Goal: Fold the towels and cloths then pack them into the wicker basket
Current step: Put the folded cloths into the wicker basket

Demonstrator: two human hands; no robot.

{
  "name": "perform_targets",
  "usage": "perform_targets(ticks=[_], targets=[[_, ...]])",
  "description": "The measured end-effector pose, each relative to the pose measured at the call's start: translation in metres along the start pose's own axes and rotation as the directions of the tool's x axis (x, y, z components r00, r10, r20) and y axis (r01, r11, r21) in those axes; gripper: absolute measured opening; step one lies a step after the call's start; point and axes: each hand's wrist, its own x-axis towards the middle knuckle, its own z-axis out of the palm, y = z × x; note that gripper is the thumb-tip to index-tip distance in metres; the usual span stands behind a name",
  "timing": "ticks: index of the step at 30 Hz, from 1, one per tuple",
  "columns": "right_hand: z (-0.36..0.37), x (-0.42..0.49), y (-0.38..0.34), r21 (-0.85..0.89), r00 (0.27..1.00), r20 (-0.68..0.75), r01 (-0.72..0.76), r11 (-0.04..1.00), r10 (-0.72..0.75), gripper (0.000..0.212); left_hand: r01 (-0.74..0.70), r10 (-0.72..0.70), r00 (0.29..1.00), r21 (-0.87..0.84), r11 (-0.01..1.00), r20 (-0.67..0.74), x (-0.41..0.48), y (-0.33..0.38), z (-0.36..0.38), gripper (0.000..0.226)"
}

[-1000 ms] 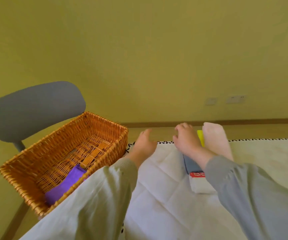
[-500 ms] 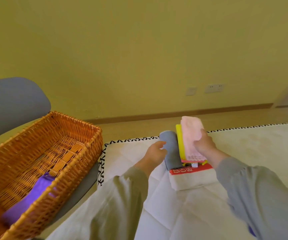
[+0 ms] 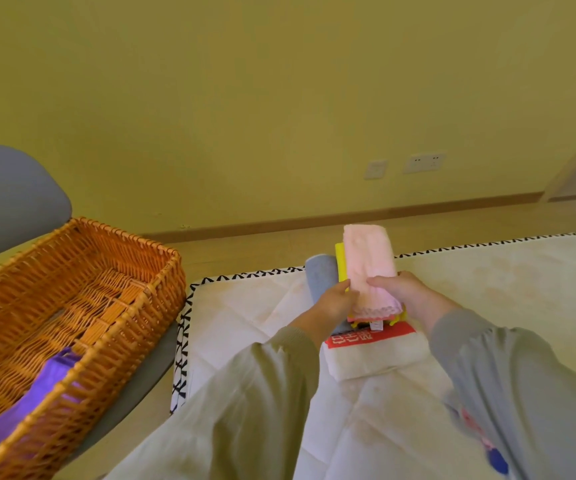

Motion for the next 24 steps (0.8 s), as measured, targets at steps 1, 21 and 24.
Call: perform_targets(ticks=[1, 21, 24], targets=[[0.0, 0.003, -0.001, -0.028, 1.0, -0.015, 0.01, 1.0, -0.011, 0.06, 0.01, -0.011, 1.0, -0.021, 1.0, -0.014, 0.002, -0.001, 0.001, 0.042], [-0.006, -0.003, -0.025, 0.219, 0.987, 0.146, 0.032, 0.975, -0.065, 0.046, 0.114, -0.118, 0.993, -0.454, 0.884, 0.019, 0.017, 0.016, -0.007, 0.02], [-0.004, -0.01, -0.037, 0.29, 0.98, 0.161, 0.067, 0.955, -0.118, 0.044, 0.081, -0.061, 0.997, -0.522, 0.849, 0.055, 0.008, 0.025, -0.017, 0.029]])
